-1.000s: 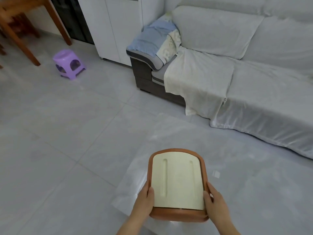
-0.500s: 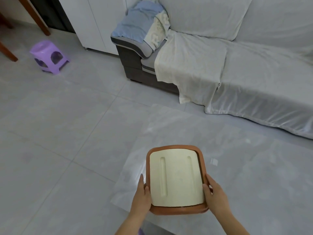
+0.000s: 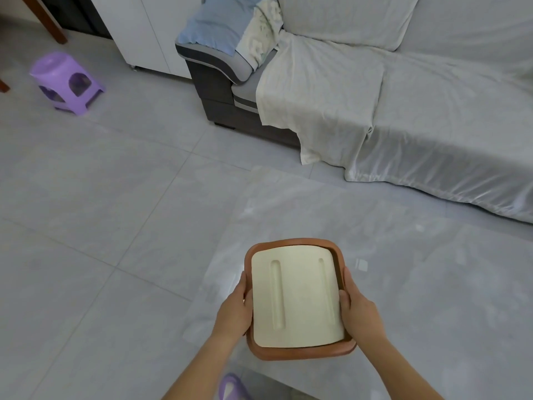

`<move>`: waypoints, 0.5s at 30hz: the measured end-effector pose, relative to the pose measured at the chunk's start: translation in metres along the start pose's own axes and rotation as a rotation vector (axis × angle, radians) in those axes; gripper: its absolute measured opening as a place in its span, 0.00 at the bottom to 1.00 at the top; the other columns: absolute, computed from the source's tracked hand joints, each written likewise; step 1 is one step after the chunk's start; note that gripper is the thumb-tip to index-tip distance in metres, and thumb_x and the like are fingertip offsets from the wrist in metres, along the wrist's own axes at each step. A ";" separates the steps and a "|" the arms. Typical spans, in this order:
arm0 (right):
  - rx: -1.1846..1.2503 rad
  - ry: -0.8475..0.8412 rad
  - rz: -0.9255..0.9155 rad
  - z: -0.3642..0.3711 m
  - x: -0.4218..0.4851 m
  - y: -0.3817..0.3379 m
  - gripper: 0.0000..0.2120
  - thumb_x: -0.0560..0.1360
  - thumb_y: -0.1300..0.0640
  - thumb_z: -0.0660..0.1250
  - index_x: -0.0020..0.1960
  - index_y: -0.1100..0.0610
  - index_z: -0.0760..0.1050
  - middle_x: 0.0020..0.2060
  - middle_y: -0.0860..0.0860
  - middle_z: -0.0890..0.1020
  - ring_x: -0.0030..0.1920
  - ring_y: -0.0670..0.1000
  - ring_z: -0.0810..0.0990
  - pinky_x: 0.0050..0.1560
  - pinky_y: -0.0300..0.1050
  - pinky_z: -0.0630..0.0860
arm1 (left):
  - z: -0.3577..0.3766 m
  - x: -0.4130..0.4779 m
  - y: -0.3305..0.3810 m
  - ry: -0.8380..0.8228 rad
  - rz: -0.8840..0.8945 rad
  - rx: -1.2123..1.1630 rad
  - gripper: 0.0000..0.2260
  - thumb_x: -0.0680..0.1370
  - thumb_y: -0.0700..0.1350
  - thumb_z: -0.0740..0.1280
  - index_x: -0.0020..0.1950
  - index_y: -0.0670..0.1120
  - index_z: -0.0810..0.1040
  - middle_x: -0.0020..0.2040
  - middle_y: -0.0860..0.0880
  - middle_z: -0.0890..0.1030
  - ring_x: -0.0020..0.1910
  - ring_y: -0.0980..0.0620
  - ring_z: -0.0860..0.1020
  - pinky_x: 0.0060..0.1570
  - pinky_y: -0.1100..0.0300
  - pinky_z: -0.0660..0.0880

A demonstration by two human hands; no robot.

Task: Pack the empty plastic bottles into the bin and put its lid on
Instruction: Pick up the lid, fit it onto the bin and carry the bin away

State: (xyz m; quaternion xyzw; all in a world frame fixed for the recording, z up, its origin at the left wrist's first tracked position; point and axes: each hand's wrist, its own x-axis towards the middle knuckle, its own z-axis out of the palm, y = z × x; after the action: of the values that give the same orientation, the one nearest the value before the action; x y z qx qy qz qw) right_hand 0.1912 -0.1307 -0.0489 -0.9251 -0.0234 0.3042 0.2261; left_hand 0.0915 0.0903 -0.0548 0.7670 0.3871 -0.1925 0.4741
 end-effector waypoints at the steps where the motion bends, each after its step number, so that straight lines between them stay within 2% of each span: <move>1: -0.004 -0.002 -0.004 0.000 0.000 0.000 0.26 0.80 0.50 0.47 0.75 0.41 0.40 0.37 0.52 0.79 0.36 0.49 0.75 0.39 0.42 0.72 | -0.001 0.001 0.000 -0.007 -0.010 -0.004 0.24 0.78 0.62 0.49 0.74 0.63 0.52 0.65 0.52 0.76 0.59 0.46 0.76 0.57 0.46 0.77; 7: -0.023 -0.019 -0.005 0.004 0.004 0.002 0.26 0.80 0.48 0.46 0.74 0.42 0.39 0.40 0.54 0.81 0.39 0.52 0.78 0.42 0.45 0.76 | 0.002 -0.002 0.005 -0.004 -0.096 -0.134 0.27 0.74 0.68 0.42 0.72 0.65 0.56 0.66 0.51 0.75 0.63 0.45 0.74 0.60 0.43 0.75; 9: -0.017 -0.035 0.002 0.005 0.004 0.003 0.26 0.80 0.48 0.46 0.74 0.40 0.38 0.42 0.55 0.81 0.40 0.52 0.78 0.43 0.45 0.76 | 0.004 -0.001 0.002 -0.002 -0.107 -0.152 0.32 0.69 0.73 0.40 0.72 0.67 0.54 0.68 0.51 0.73 0.64 0.44 0.73 0.61 0.41 0.73; 11: 0.016 -0.054 0.008 0.003 0.005 0.003 0.26 0.80 0.48 0.46 0.74 0.40 0.39 0.44 0.55 0.80 0.41 0.52 0.77 0.45 0.45 0.75 | 0.004 -0.001 0.000 -0.041 -0.133 -0.159 0.31 0.68 0.73 0.42 0.71 0.69 0.50 0.69 0.52 0.71 0.63 0.44 0.73 0.58 0.41 0.75; 13: 0.107 -0.083 0.000 -0.001 0.007 0.003 0.26 0.80 0.48 0.50 0.75 0.43 0.44 0.55 0.55 0.79 0.51 0.54 0.77 0.56 0.49 0.74 | 0.000 -0.002 0.002 -0.071 -0.188 -0.220 0.27 0.74 0.68 0.46 0.72 0.67 0.50 0.67 0.52 0.71 0.57 0.45 0.73 0.48 0.46 0.77; 15: 0.212 -0.116 0.003 -0.006 0.010 0.006 0.28 0.79 0.48 0.54 0.76 0.45 0.48 0.65 0.54 0.74 0.61 0.56 0.74 0.64 0.51 0.69 | -0.003 -0.001 0.001 -0.041 -0.251 -0.287 0.27 0.77 0.63 0.53 0.74 0.58 0.56 0.63 0.49 0.74 0.56 0.45 0.75 0.46 0.47 0.77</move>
State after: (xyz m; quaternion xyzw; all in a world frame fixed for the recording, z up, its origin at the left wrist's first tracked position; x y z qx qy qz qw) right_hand 0.2020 -0.1364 -0.0529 -0.8769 -0.0027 0.3583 0.3206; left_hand 0.0920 0.0926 -0.0520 0.6332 0.4935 -0.2085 0.5587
